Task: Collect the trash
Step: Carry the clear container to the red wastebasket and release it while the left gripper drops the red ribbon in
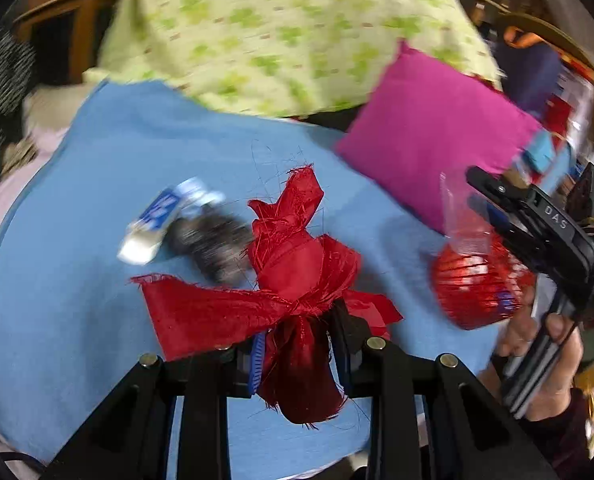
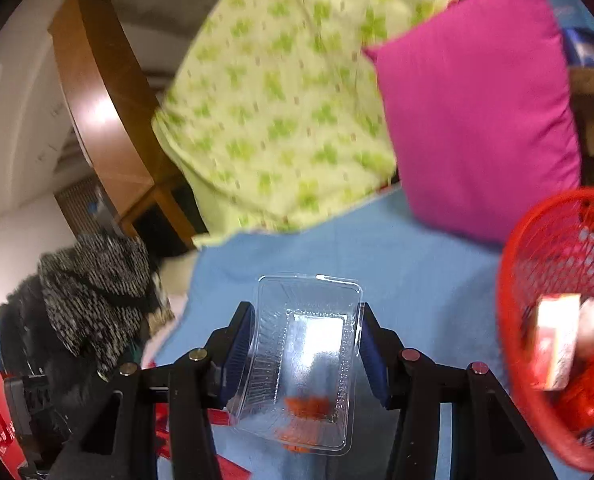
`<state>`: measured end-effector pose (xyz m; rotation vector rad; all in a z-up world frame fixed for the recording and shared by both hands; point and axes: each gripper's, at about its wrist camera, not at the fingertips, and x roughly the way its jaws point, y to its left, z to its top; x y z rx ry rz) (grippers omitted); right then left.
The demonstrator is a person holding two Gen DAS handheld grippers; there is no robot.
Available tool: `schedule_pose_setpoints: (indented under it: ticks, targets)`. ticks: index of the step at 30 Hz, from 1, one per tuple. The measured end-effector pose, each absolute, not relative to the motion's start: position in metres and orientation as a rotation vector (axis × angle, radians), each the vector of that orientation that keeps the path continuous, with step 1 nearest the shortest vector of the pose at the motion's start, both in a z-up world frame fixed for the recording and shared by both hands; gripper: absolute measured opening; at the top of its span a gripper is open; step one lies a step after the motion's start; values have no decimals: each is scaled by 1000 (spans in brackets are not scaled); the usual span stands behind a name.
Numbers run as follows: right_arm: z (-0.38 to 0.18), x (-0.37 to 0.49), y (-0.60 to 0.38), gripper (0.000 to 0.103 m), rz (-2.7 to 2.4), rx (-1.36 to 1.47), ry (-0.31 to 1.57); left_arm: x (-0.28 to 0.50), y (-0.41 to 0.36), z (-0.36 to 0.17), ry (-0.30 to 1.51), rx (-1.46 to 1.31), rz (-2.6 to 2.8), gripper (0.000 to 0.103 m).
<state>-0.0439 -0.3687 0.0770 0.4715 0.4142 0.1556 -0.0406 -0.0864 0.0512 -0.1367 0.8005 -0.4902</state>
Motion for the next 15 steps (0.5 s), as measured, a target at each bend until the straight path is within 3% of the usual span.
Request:
schedule_pose_setpoints:
  ticks: [15]
  targets:
    - [97,-123,-508,54,-41,714,171,-20,-268,141,807,61,-788,30]
